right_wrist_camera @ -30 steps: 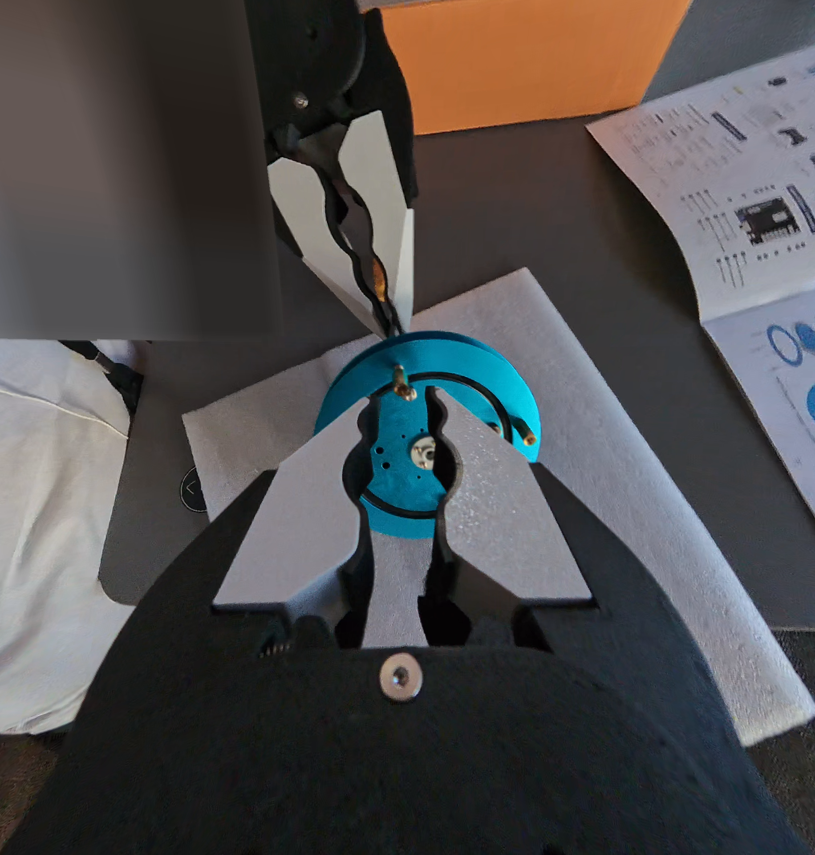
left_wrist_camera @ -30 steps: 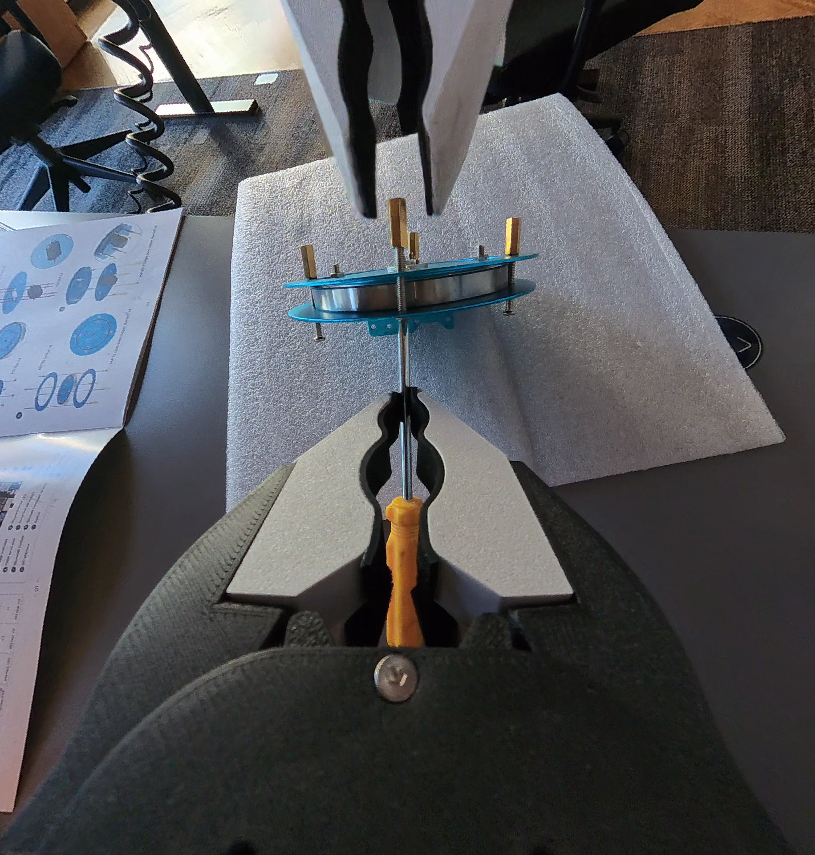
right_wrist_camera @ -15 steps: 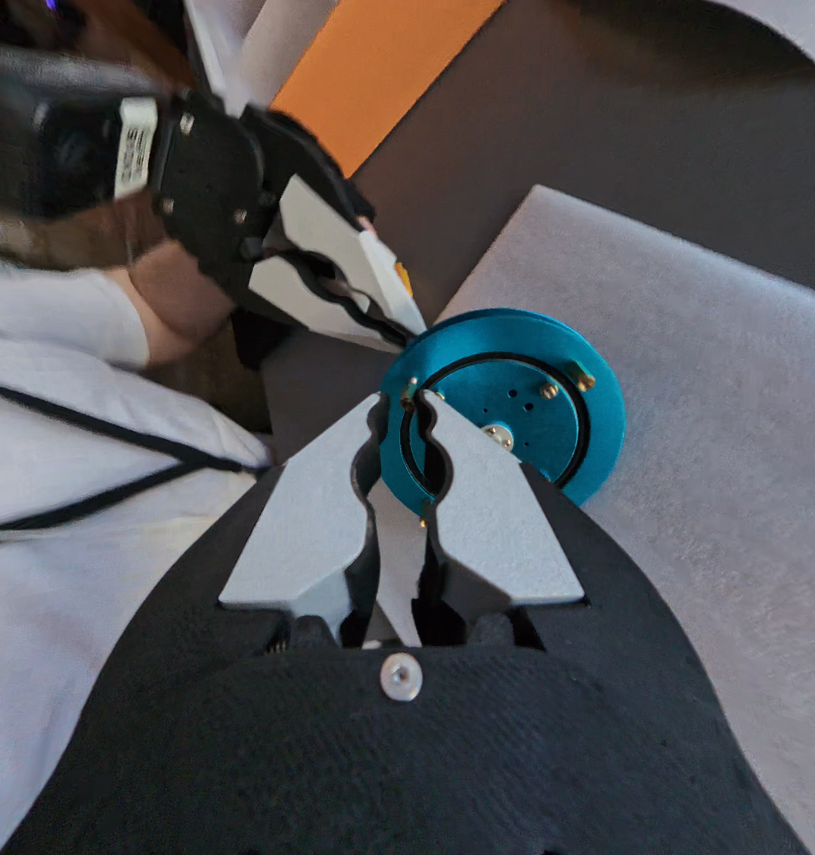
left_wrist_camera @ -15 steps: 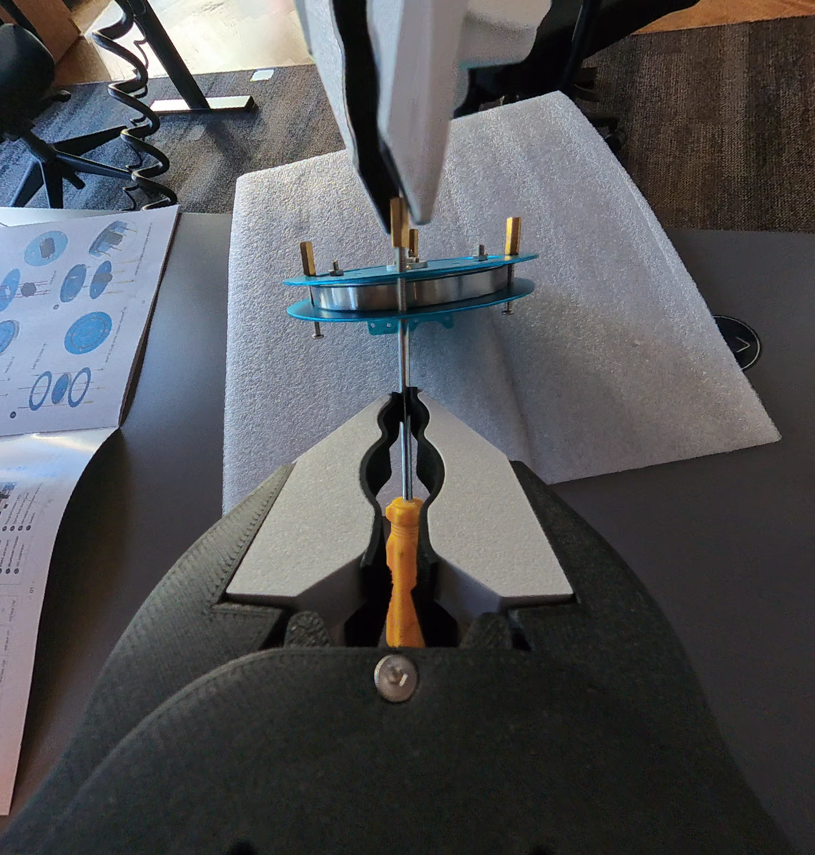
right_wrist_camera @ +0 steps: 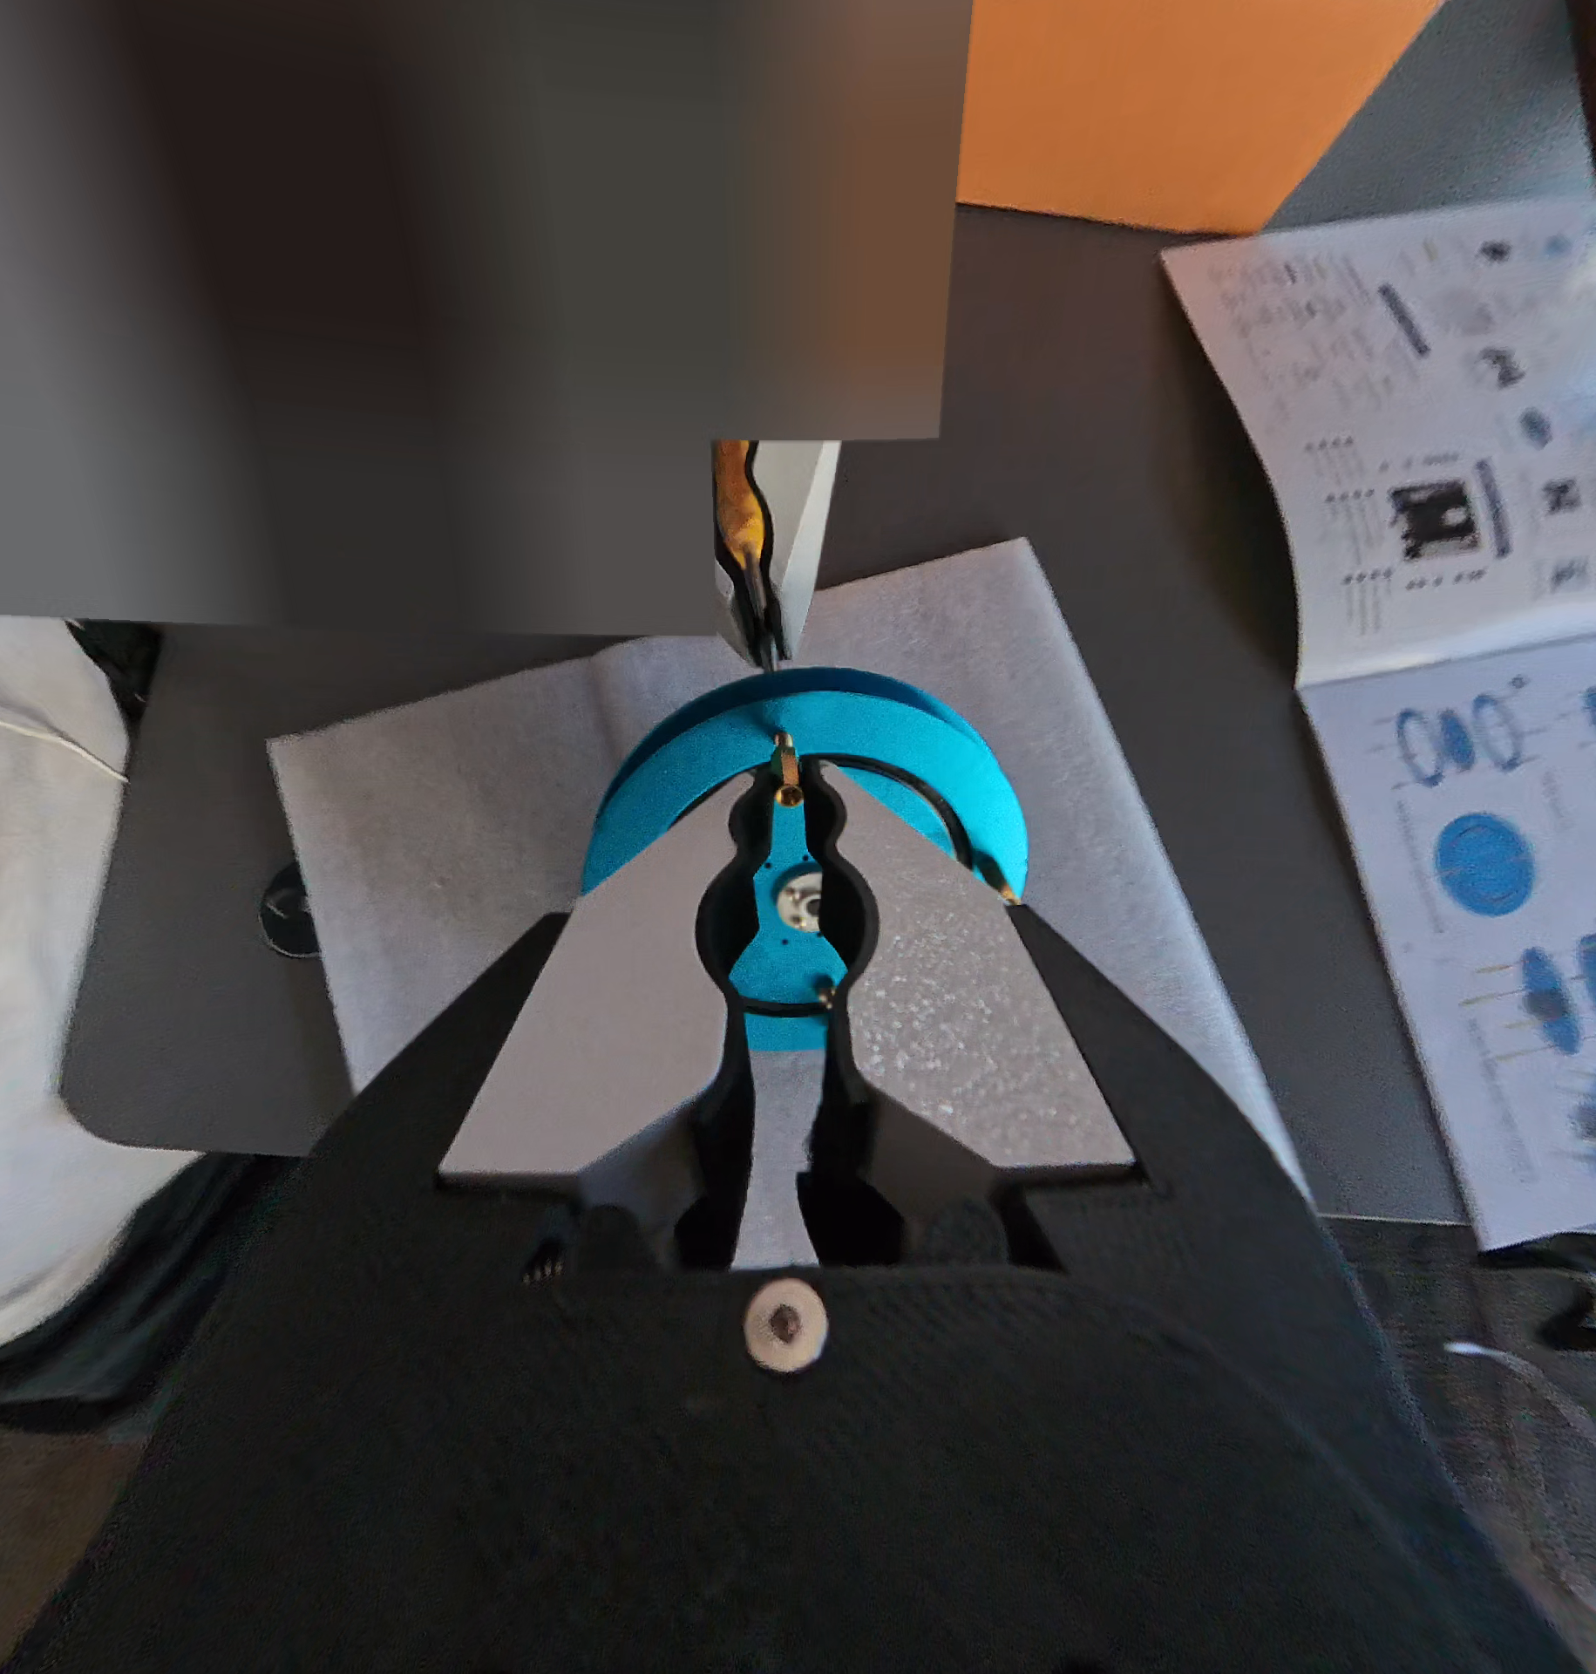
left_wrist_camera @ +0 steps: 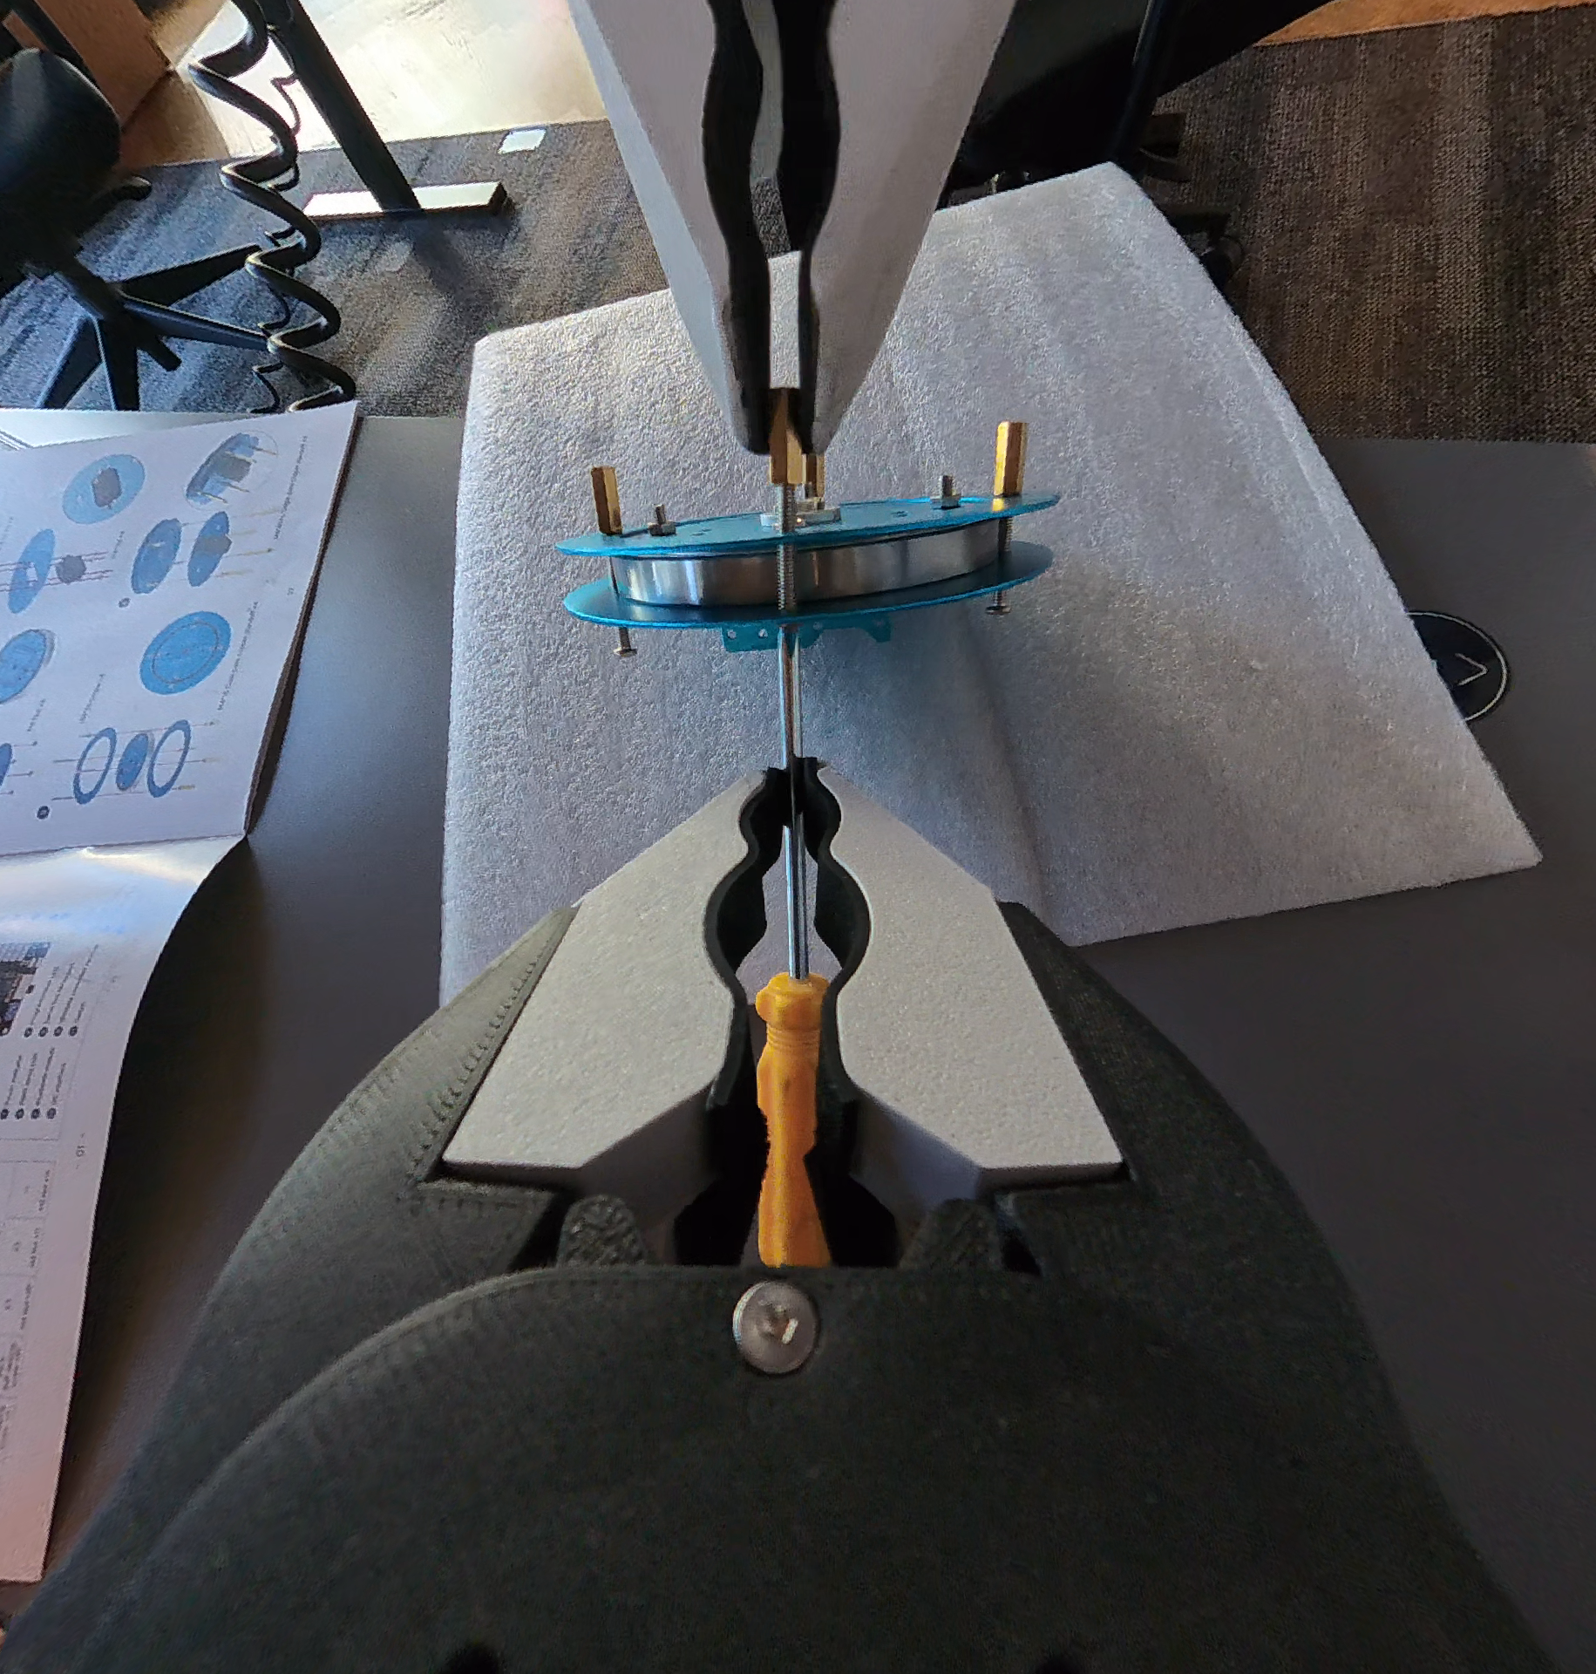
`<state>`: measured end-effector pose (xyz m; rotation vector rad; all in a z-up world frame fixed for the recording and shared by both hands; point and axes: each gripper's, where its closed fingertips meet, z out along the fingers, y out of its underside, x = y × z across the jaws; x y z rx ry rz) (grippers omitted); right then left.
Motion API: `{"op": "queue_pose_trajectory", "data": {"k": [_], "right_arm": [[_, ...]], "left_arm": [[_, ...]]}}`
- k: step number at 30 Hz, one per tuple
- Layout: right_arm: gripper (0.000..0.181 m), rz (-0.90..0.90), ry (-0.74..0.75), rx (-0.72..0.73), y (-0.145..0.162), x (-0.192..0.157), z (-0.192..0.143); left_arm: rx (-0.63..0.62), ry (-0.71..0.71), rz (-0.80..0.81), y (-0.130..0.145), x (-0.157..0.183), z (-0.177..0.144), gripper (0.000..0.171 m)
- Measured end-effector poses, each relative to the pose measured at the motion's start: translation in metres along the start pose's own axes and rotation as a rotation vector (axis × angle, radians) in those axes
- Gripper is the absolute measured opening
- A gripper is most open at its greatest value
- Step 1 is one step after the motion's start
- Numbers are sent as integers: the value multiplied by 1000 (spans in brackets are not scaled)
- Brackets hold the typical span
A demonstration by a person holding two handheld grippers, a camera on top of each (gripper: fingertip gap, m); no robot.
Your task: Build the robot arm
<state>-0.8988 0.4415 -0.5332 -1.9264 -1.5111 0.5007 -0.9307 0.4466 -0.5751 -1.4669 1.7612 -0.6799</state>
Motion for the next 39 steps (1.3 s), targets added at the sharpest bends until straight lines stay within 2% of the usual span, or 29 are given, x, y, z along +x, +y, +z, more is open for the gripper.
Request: {"op": "queue_pose_trajectory", "data": {"k": [5, 9, 12, 13, 15, 17, 19, 21, 22, 26, 29, 32, 36, 39], "right_arm": [[5, 360, -85, 13, 1, 2, 0], [5, 730, -180, 25, 2, 0, 0], [5, 879, -231, 48, 2, 1, -2], [5, 875, -238, 56, 2, 1, -2], [5, 715, -243, 44, 2, -2, -1], [10, 431, -189, 38, 2, -3, -2], [17, 129, -63, 24, 3, 3, -3], [18, -77, 35, 28, 2, 7, -5], [19, -91, 2, 63, -2, 2, -6], [19, 128, -168, 192, -18, -2, -18], [25, 97, -201, 289, -29, -6, -28], [22, -2, -148, 176, -9, -4, -17], [23, -136, -58, 107, 0, 0, -5], [14, -121, -93, 73, 1, -5, 0]], "left_arm": [[-6, -13, 7, 0, -1, 0, 2], [-4, -6, 2, -1, 0, 1, 2], [-2, -3, 7, -2, 1, 1, 2], [-1, -1, 6, -2, 1, 1, 2], [-2, 6, 3, -2, 2, 1, 2], [2, 8, 5, -2, 2, 1, 2], [0, 5, 9, -2, 2, 2, 2], [2, 7, 6, -2, 2, 2, 2], [3, 7, 5, -2, 2, 2, 2], [5, 8, 5, -2, 2, 2, 2], [7, 10, 5, -2, 2, 2, 2], [7, 12, 7, -2, 3, 2, 2], [8, 13, 10, -1, 4, 2, 2], [8, 12, 10, -1, 3, 2, 2]]}}
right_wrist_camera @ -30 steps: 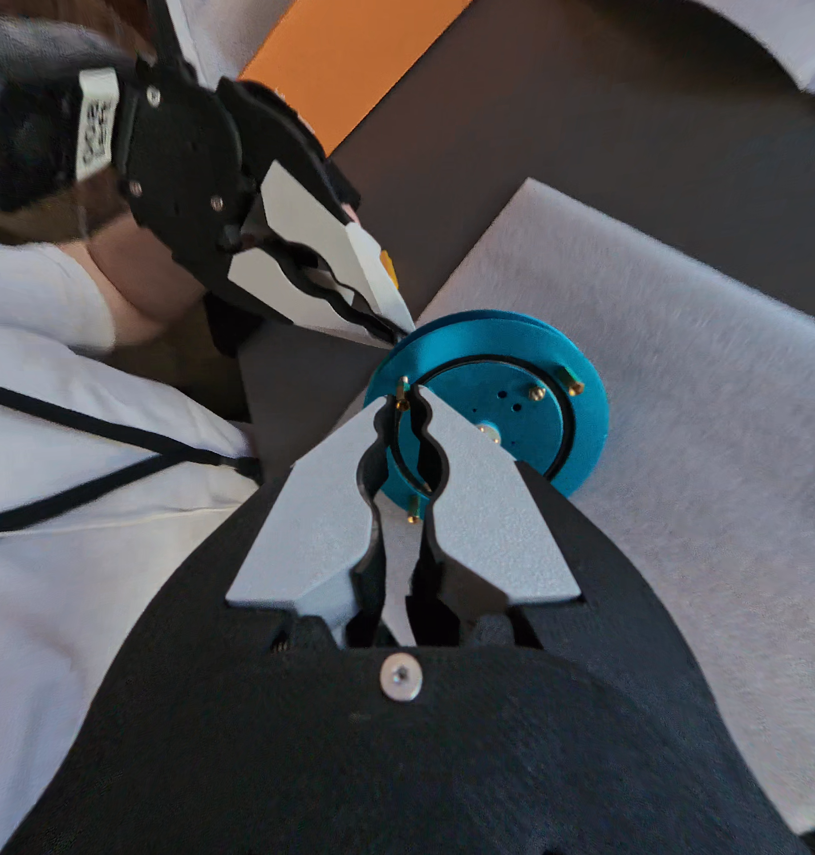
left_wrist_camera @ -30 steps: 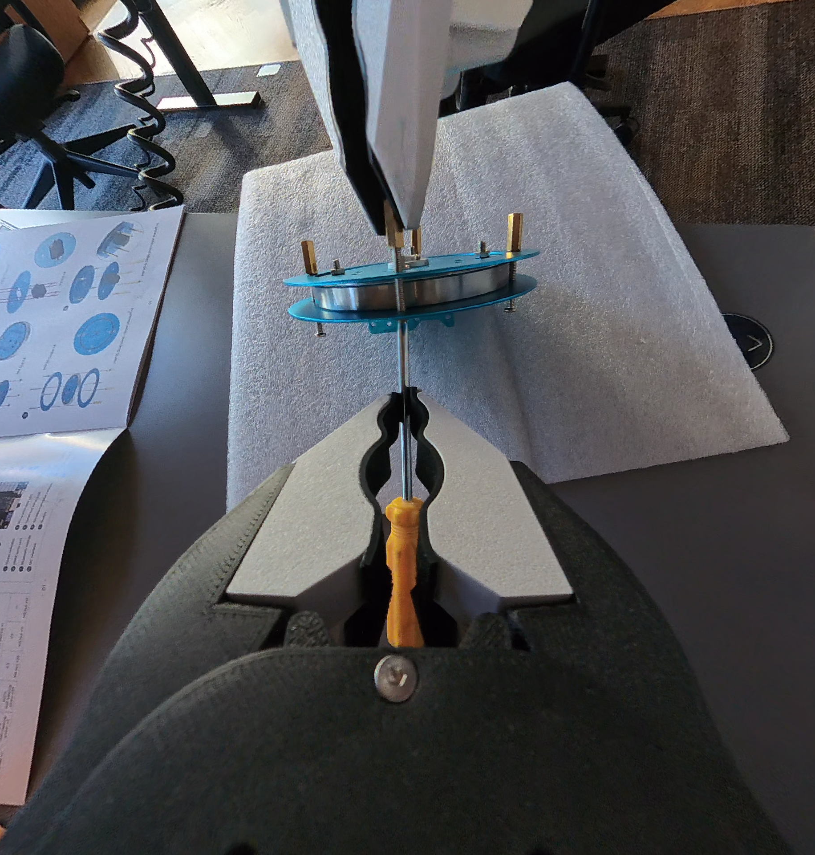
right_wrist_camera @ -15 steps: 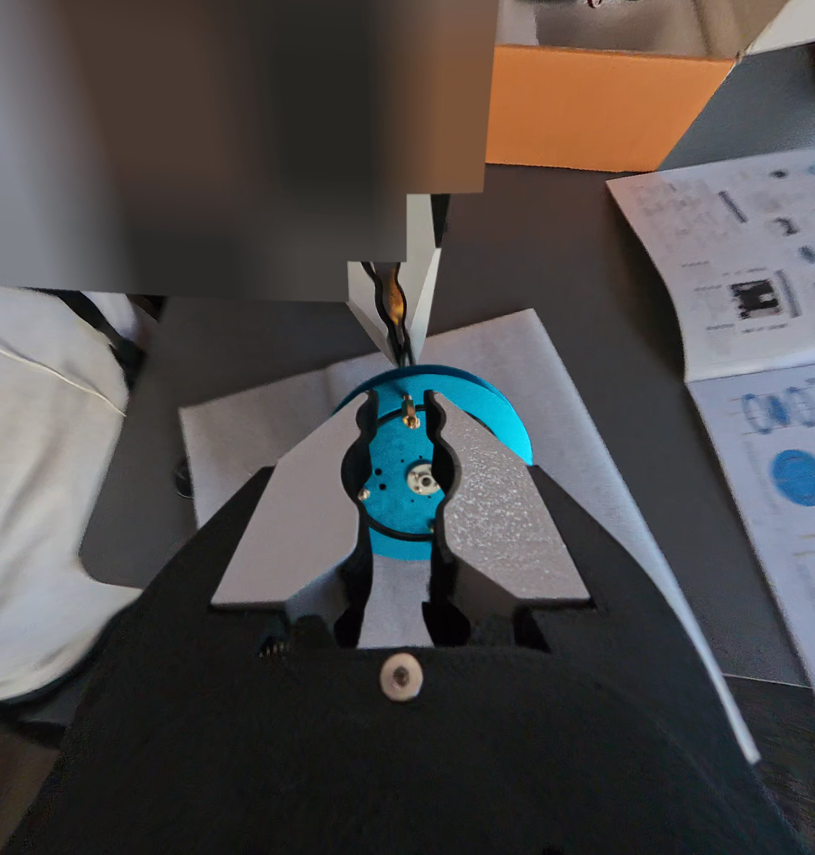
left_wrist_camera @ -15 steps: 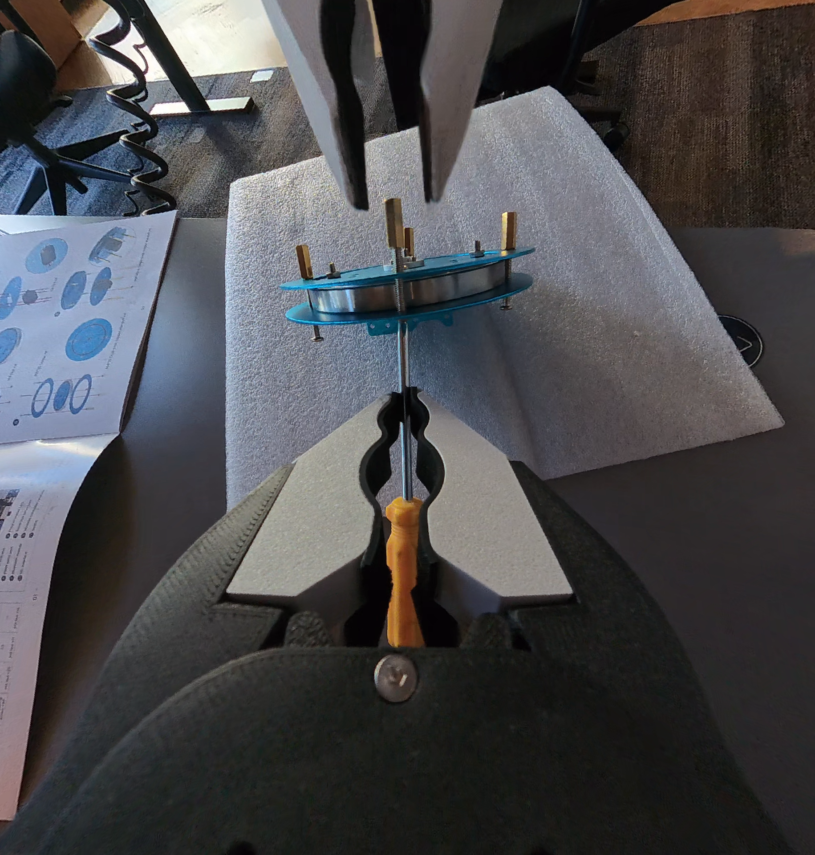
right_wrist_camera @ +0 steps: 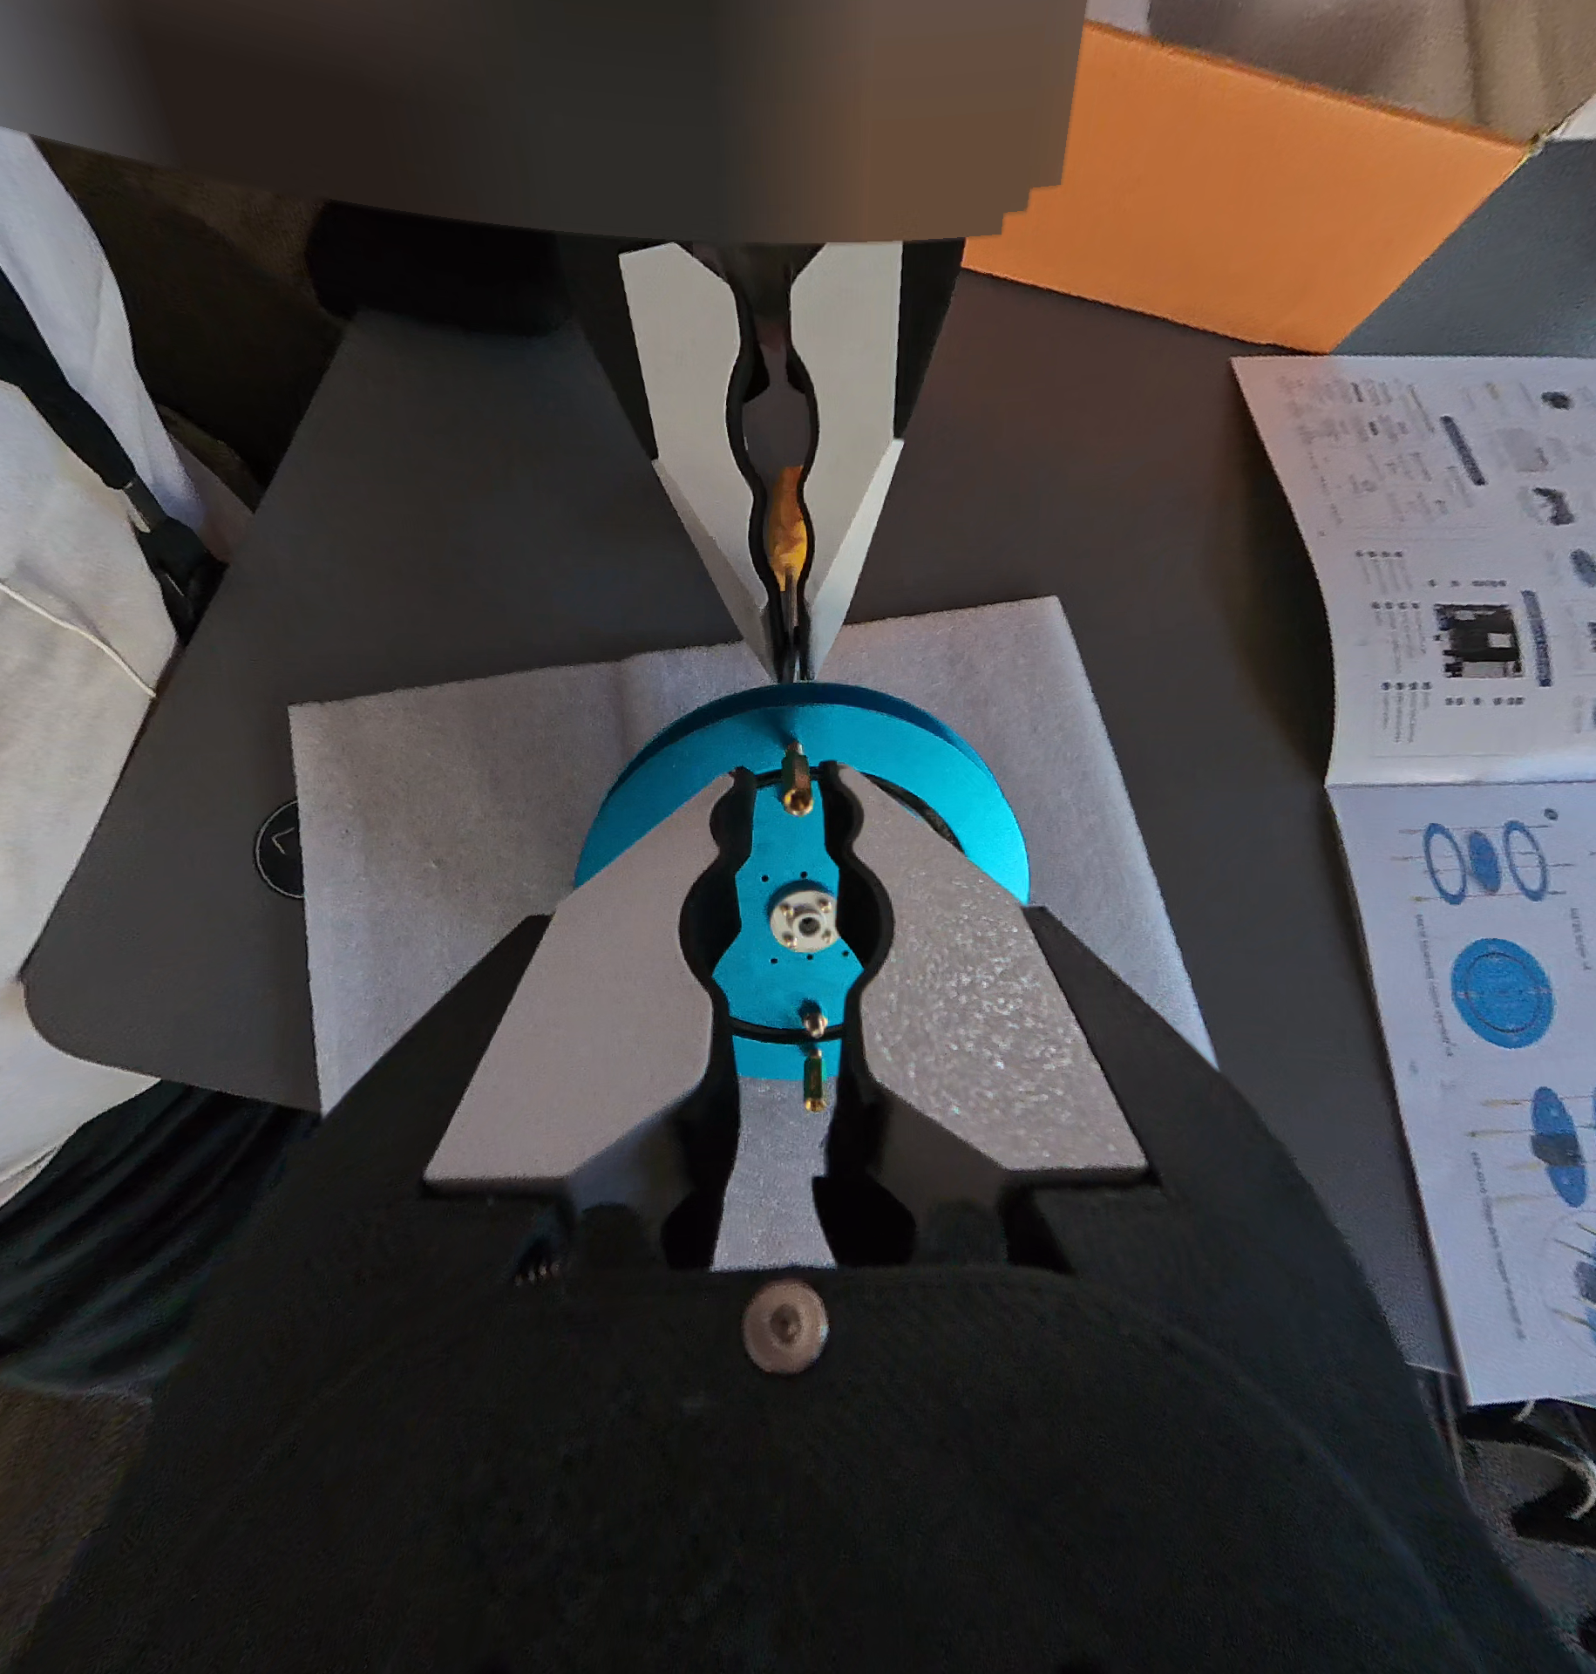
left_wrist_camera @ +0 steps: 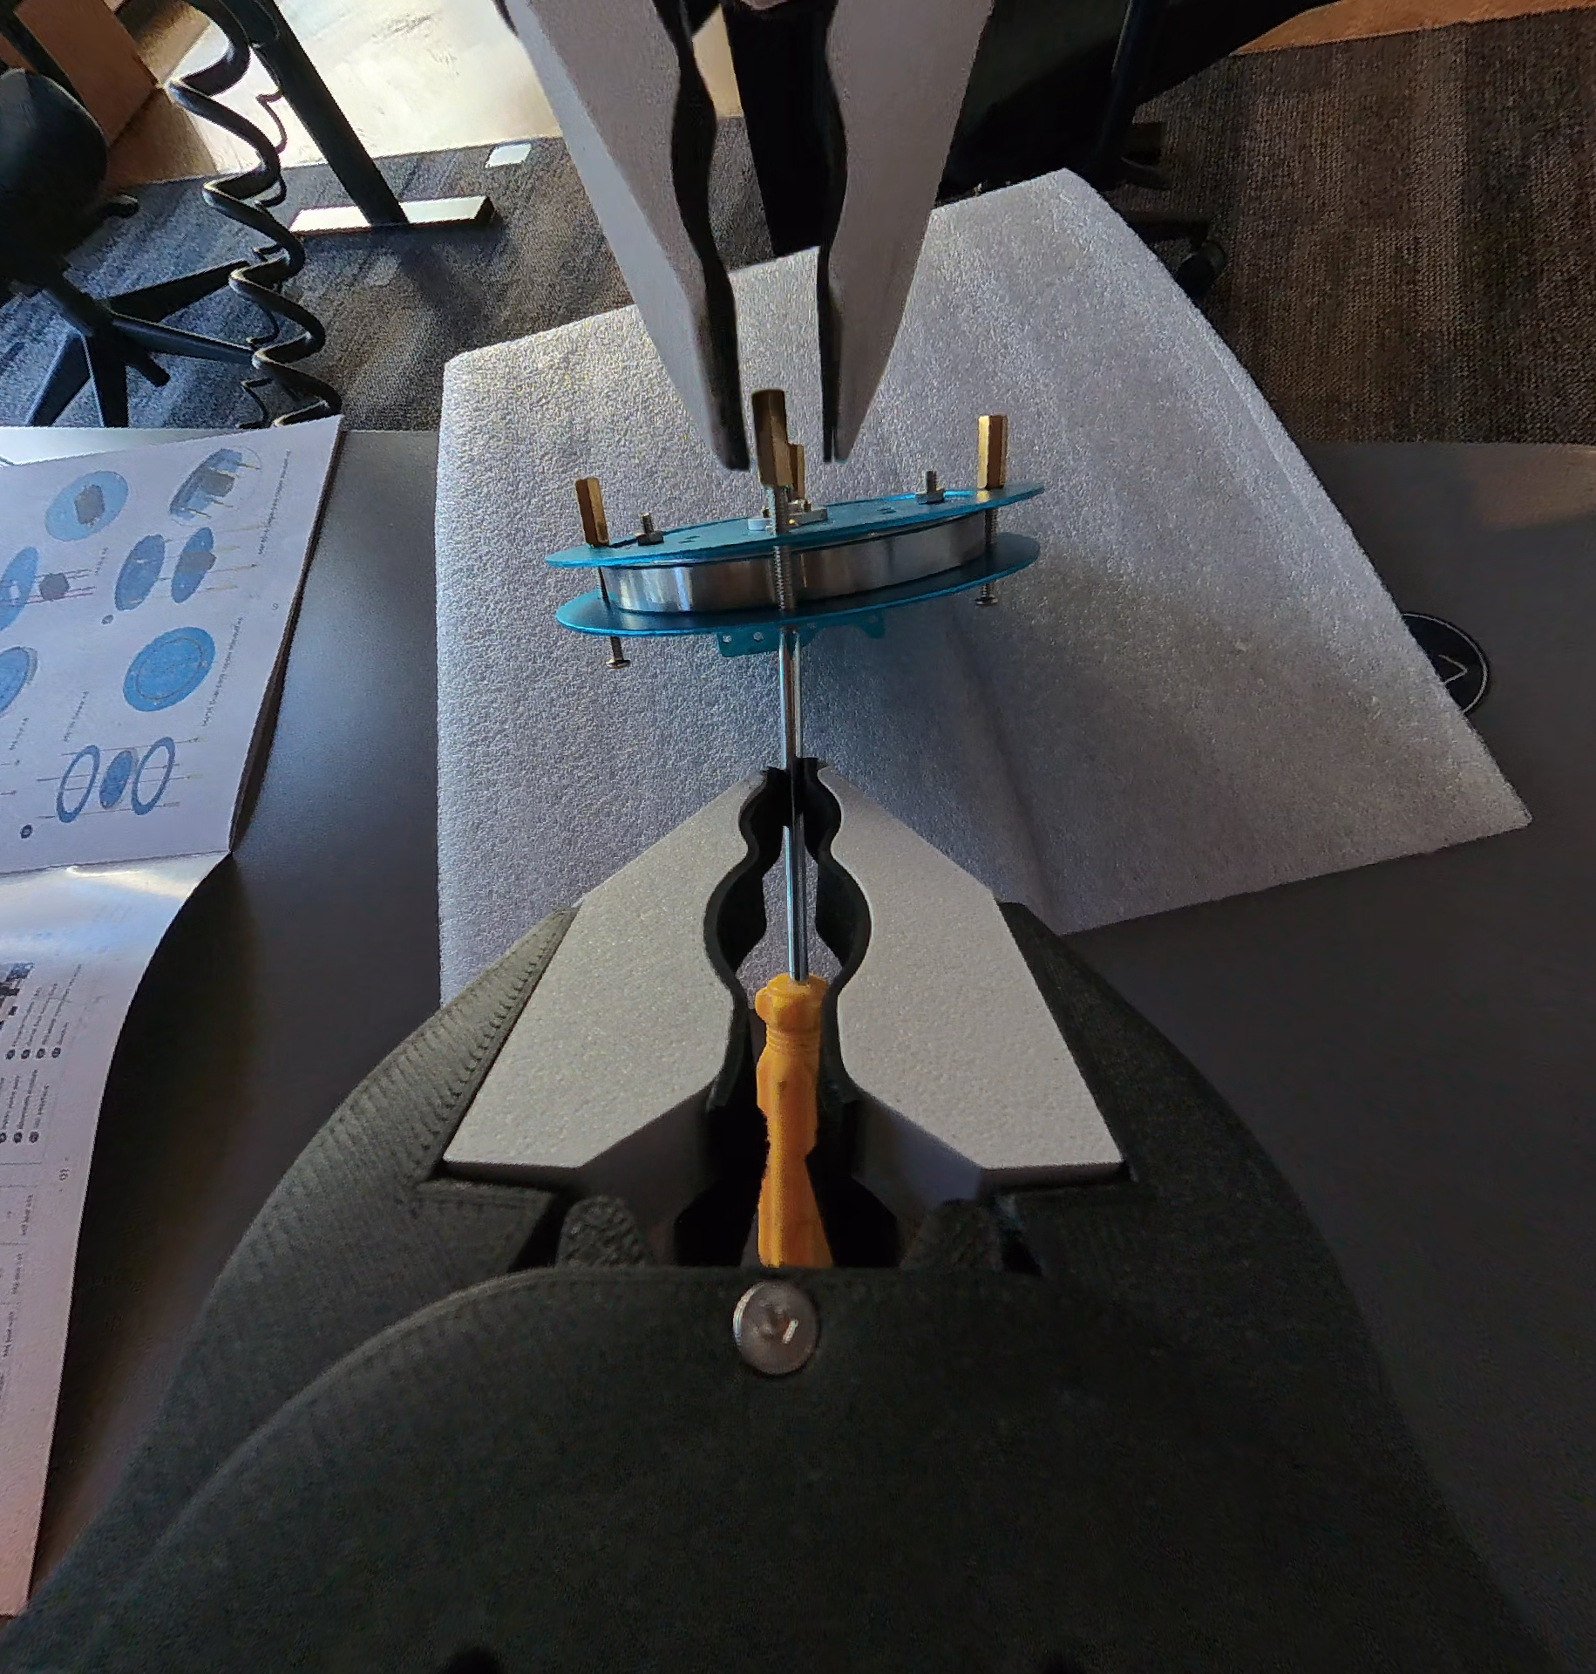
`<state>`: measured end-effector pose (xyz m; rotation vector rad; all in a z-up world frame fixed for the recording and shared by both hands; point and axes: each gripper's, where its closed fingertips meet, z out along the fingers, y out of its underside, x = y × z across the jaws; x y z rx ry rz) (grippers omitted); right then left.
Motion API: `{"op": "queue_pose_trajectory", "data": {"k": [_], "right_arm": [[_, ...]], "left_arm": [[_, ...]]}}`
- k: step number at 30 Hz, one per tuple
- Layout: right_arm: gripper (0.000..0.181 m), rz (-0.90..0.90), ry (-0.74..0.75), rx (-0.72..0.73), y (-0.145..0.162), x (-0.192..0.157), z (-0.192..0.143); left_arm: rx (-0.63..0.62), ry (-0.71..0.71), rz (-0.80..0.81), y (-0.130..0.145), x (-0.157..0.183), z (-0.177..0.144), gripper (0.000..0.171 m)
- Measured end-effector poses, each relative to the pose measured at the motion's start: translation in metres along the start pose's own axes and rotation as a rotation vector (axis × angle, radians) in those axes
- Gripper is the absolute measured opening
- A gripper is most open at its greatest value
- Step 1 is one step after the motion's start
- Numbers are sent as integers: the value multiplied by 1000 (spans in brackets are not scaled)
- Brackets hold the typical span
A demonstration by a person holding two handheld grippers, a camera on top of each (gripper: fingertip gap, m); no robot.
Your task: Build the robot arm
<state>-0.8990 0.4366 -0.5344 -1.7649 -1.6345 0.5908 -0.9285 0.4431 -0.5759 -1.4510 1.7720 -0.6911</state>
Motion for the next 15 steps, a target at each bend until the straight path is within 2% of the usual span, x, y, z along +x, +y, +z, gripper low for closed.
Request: {"op": "queue_pose_trajectory", "data": {"k": [3, 11, 15], "right_arm": [[5, 26, -13, -6, -1, 1, 1], [4, 37, -6, -60, 3, 1, 7], [4, -24, 6, -76, 3, 0, 7]], "left_arm": [[0, 3, 1, 0, 1, 0, 2], [-3, 5, 4, 1, 1, 0, 2], [-2, 13, 0, 0, 1, 0, 2]]}}
